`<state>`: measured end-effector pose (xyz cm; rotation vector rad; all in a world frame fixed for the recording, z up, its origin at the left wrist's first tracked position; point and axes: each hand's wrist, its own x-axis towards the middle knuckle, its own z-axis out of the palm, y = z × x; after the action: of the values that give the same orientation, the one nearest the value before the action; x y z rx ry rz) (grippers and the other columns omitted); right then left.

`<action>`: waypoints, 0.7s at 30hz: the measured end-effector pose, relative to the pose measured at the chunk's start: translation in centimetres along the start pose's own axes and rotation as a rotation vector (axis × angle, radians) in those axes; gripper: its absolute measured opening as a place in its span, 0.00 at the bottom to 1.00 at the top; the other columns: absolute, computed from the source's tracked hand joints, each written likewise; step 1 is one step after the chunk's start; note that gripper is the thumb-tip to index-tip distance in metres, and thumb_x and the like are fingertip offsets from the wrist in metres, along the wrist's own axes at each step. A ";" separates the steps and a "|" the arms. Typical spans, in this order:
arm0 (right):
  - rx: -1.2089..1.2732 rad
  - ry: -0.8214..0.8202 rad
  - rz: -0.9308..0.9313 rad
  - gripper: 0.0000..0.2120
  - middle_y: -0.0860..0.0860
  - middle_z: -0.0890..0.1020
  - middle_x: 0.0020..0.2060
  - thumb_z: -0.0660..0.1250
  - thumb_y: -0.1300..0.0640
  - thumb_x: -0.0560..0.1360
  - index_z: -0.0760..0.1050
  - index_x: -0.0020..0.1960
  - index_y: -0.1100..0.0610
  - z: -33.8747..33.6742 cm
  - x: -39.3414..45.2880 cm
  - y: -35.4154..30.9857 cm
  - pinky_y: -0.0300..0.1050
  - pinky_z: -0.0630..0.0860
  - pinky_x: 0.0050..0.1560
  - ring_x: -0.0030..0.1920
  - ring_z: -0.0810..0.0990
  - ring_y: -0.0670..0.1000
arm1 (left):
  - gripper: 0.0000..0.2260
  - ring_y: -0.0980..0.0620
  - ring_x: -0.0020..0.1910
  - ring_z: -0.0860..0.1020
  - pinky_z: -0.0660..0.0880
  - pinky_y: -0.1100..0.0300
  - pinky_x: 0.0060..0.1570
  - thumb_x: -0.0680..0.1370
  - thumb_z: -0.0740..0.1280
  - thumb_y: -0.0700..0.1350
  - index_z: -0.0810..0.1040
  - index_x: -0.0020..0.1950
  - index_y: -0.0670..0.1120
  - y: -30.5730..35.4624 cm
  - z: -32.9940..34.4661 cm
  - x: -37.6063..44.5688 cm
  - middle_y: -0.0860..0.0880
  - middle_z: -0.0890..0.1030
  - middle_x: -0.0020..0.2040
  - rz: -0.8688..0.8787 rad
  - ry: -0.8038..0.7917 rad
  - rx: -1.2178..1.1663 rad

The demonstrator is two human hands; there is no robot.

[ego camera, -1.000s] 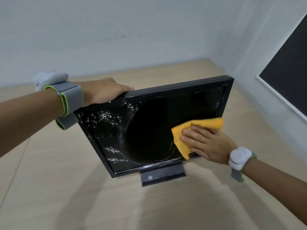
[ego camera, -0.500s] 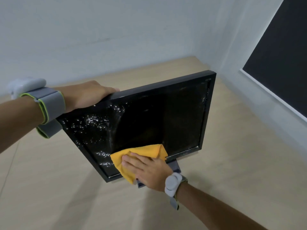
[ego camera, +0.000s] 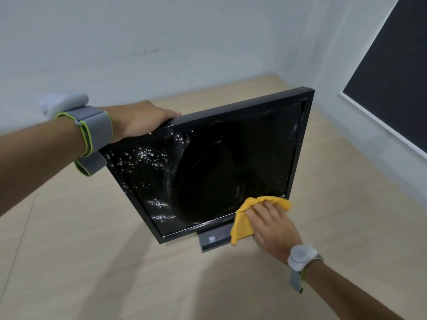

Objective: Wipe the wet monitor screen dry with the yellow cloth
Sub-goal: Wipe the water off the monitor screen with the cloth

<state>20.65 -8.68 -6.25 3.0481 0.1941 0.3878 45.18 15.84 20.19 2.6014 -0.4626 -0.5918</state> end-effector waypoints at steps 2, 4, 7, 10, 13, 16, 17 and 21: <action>-0.034 0.068 0.138 0.19 0.59 0.80 0.59 0.68 0.54 0.74 0.78 0.64 0.57 0.3 -1.3 1.4 0.61 0.76 0.58 0.57 0.79 0.65 | 0.30 0.40 0.50 0.80 0.73 0.51 0.47 0.72 0.59 0.68 0.82 0.55 0.43 0.3 0.1 -0.5 0.41 0.82 0.54 0.013 -0.008 0.003; -0.061 0.086 0.235 0.19 0.61 0.80 0.60 0.64 0.52 0.75 0.78 0.63 0.59 0.3 -1.9 1.4 0.60 0.77 0.55 0.56 0.79 0.66 | 0.30 0.39 0.56 0.78 0.72 0.49 0.56 0.73 0.59 0.68 0.81 0.56 0.44 0.7 0.1 -0.9 0.41 0.81 0.57 -0.013 0.015 -0.012; -0.045 0.050 0.320 0.17 0.60 0.80 0.55 0.67 0.53 0.74 0.79 0.59 0.59 0.2 -0.8 -1.6 0.56 0.76 0.45 0.48 0.79 0.63 | 0.29 0.41 0.59 0.76 0.67 0.46 0.67 0.72 0.60 0.69 0.81 0.57 0.47 1.2 0.2 -1.0 0.44 0.80 0.60 -0.070 0.043 -0.001; 0.052 0.027 0.272 0.15 0.55 0.79 0.50 0.69 0.54 0.72 0.78 0.58 0.57 0.5 0.8 -6.5 0.53 0.76 0.43 0.45 0.79 0.59 | 0.28 0.41 0.59 0.76 0.65 0.45 0.68 0.73 0.60 0.69 0.81 0.56 0.48 1.1 0.2 -0.9 0.44 0.79 0.60 -0.082 0.044 -0.006; 0.128 0.083 0.167 0.17 0.54 0.80 0.52 0.66 0.53 0.72 0.77 0.60 0.56 1.4 2.1 -11.8 0.52 0.78 0.48 0.50 0.80 0.58 | 0.28 0.41 0.60 0.75 0.65 0.45 0.69 0.73 0.59 0.69 0.80 0.57 0.48 1.1 0.1 -1.1 0.44 0.79 0.61 -0.092 0.050 -0.003; 0.206 0.100 0.090 0.18 0.52 0.78 0.55 0.64 0.52 0.74 0.75 0.62 0.54 2.0 3.6 -16.3 0.52 0.73 0.56 0.55 0.76 0.57 | 0.28 0.41 0.60 0.76 0.65 0.46 0.68 0.73 0.60 0.68 0.80 0.58 0.47 1.1 0.2 -1.0 0.44 0.79 0.61 -0.092 0.069 -0.023; 0.231 0.085 0.060 0.18 0.51 0.76 0.56 0.63 0.52 0.74 0.73 0.63 0.53 2.1 4.0 -17.4 0.52 0.71 0.58 0.56 0.75 0.56 | 0.28 0.41 0.60 0.76 0.65 0.46 0.68 0.74 0.60 0.68 0.80 0.58 0.47 1.2 0.2 -1.0 0.44 0.79 0.61 -0.093 0.076 -0.027; 0.278 0.050 -0.067 0.17 0.49 0.73 0.56 0.58 0.53 0.75 0.71 0.63 0.52 2.4 5.0 -18.9 0.50 0.75 0.59 0.57 0.72 0.54 | 0.27 0.40 0.58 0.76 0.66 0.46 0.68 0.75 0.61 0.66 0.81 0.56 0.45 1.1 0.2 -0.9 0.43 0.80 0.59 -0.099 0.077 -0.039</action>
<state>23.83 10.54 -8.82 3.2937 0.3821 0.4696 44.03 15.17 20.85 2.6109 -0.2955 -0.5249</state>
